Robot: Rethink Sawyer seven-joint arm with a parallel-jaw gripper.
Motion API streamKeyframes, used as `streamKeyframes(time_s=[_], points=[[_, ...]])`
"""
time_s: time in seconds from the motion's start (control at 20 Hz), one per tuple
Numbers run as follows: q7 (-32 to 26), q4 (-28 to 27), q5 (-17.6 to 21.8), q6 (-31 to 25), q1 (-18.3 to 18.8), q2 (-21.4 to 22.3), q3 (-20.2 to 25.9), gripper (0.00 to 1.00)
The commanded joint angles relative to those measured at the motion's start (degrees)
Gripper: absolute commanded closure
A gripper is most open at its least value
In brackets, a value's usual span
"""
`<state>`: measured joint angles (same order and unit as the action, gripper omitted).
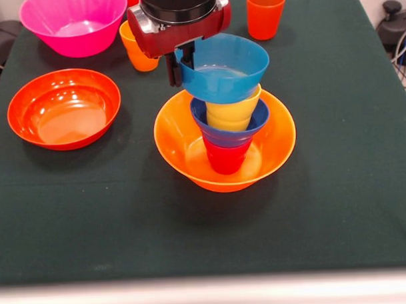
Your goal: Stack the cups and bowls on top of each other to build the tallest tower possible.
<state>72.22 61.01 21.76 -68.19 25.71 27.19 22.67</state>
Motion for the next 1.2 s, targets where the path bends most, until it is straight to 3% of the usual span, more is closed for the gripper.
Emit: streamKeyframes(time_s=[0.05,1.2], points=[[-14.10,0.40,3.61,-6.02,-0.13,0.40,2.56,1.00],[-11.99,2.88,1.38,-6.46,-0.25,0.93,3.20,1.00]])
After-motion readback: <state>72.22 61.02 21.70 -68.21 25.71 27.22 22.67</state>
